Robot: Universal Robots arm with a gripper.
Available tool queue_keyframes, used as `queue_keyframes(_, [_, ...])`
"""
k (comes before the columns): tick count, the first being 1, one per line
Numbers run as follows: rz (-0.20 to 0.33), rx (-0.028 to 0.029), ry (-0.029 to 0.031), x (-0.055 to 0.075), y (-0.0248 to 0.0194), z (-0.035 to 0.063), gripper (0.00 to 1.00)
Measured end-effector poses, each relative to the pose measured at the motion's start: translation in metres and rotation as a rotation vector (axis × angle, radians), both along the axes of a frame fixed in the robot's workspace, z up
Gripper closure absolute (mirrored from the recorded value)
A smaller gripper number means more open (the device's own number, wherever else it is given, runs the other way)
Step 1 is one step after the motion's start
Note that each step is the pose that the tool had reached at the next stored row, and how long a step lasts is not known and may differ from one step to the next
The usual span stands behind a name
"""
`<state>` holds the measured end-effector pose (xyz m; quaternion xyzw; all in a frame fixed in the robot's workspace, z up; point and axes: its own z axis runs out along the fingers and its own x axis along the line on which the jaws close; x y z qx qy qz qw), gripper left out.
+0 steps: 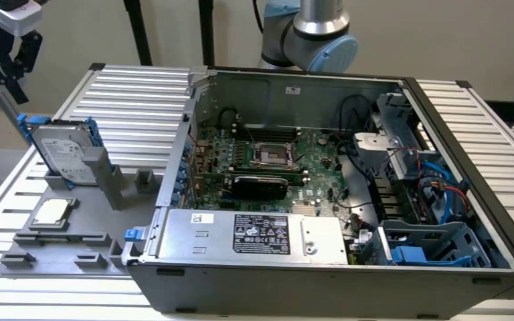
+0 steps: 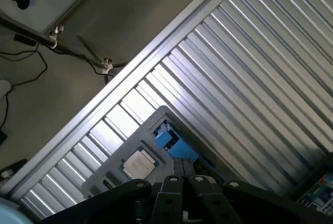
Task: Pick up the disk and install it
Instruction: 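Pick up the disk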
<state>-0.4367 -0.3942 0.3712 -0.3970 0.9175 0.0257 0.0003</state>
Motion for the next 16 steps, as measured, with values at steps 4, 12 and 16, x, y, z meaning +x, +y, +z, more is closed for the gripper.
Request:
queue_keyframes(4, [0.072,0.0,-0.0009,0.0,0.0,-0.0004,0.89])
queue_keyframes(12, [0.218,-0.0006,-0.0032,0.0001,0.0,-0.0018,0.89])
queue_keyframes(16, [0.28,-0.0008,-0.0037,0.0003,0.0001,-0.0028,0.89])
